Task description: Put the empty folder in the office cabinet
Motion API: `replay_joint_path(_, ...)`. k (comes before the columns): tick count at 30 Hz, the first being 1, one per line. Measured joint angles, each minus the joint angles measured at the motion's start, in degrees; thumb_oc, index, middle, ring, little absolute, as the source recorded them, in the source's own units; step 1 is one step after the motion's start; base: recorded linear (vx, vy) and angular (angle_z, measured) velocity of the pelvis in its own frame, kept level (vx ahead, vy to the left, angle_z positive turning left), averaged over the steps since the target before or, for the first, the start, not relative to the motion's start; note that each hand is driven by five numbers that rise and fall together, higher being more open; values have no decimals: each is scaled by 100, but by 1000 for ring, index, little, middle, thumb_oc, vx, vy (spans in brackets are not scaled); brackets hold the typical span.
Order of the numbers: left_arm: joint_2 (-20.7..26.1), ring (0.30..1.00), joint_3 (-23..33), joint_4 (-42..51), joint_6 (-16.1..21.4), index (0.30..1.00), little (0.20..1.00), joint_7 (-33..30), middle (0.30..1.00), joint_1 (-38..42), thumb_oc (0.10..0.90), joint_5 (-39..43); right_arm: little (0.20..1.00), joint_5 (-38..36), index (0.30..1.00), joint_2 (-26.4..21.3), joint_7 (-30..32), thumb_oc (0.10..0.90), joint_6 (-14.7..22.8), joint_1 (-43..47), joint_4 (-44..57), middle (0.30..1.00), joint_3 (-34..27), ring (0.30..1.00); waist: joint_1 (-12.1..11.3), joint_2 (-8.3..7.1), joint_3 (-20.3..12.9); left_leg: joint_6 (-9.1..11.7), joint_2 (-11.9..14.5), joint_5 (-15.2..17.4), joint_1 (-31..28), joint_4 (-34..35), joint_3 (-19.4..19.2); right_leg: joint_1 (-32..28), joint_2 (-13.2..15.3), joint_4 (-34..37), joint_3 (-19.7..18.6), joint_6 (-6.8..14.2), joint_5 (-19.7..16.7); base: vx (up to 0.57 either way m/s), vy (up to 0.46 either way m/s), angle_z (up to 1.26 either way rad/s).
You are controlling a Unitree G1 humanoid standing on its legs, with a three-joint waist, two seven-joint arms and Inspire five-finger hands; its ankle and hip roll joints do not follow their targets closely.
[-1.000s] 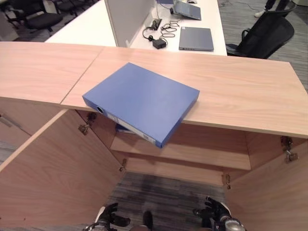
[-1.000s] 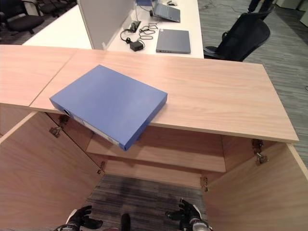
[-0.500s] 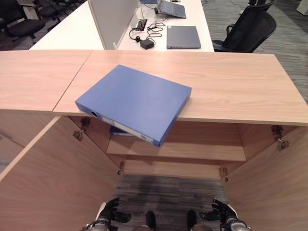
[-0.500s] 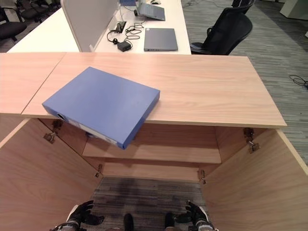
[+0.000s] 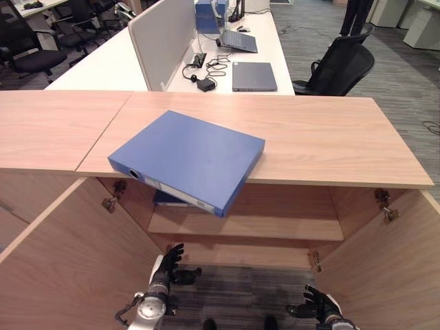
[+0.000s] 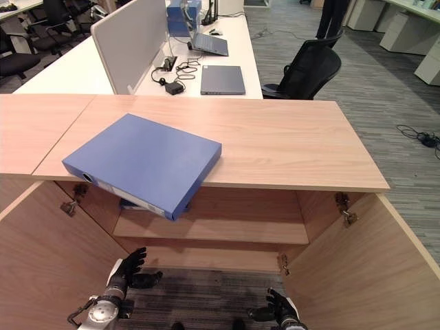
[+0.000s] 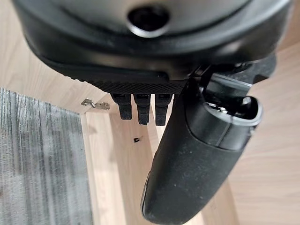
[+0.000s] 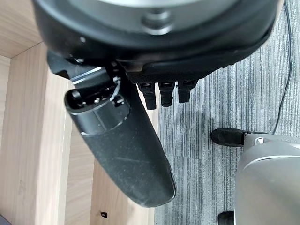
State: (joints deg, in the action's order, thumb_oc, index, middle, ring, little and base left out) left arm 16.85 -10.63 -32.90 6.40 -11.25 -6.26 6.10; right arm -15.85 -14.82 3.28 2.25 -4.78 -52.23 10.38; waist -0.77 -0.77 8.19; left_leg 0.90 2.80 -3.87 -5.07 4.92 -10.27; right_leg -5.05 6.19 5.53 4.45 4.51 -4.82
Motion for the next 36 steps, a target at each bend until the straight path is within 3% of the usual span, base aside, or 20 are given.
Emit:
replay_joint_path(6,-529,900,420,878,167,900,900,-1080,900,-354,800,437,900,6,900,96,281,800,149,-131,89,900,10,900,-153,-80,-55,43,16,3,10,0,125,-42,-29,0,94,2,20,-22,-67,9)
replay_joint_path(13,-429,900,461,1772,259,900,900,-1818,900,-526,800,679,900,9,900,103,482,800,165,-218,87,900,68,900,-269,-240,-153,43,21,-15,85,1,222,-40,-39,0,160,0,17,-20,-50,5)
replay_joint_path(16,-152,900,696,2145,231,900,900,-2536,900,-503,800,-301,900,11,900,102,562,800,177,-189,84,900,140,900,-299,-244,-158,47,21,-27,91,1,276,-52,-42,0,199,-1,18,6,-52,7)
replay_joint_path(20,97,900,848,2374,135,900,900,-3086,900,-361,800,-994,900,15,900,89,654,800,180,-191,91,900,261,900,-381,-231,-152,56,23,-100,86,0,310,-54,-50,0,235,-9,12,-1,-27,5)
replay_joint_path(22,471,900,858,2644,38,900,900,-3400,900,-301,800,-1648,900,32,900,75,672,800,197,-193,143,900,311,900,-403,-218,-148,54,25,-56,90,1,332,-62,-51,0,255,-3,20,38,-25,6)
replay_joint_path(23,843,900,990,2874,-8,900,900,-3706,900,-148,800,-2516,900,188,900,71,672,800,332,-173,247,900,332,900,-423,-146,-151,57,20,-71,96,0,349,-65,-45,0,268,-1,15,-11,-22,6)
replay_joint_path(30,2250,900,1140,2947,-236,900,900,-3862,900,-132,800,-4373,900,214,900,-42,436,800,513,-313,241,900,452,900,-422,57,-145,89,50,-78,95,2,408,-104,-73,0,313,-15,28,11,-11,3)
replay_joint_path(36,2533,900,1045,2960,-232,900,900,-3787,900,-145,800,-5044,900,209,900,-98,242,800,526,-418,245,900,454,900,-410,80,-149,116,81,-91,97,1,421,-94,-104,0,328,-36,36,-5,-3,1)
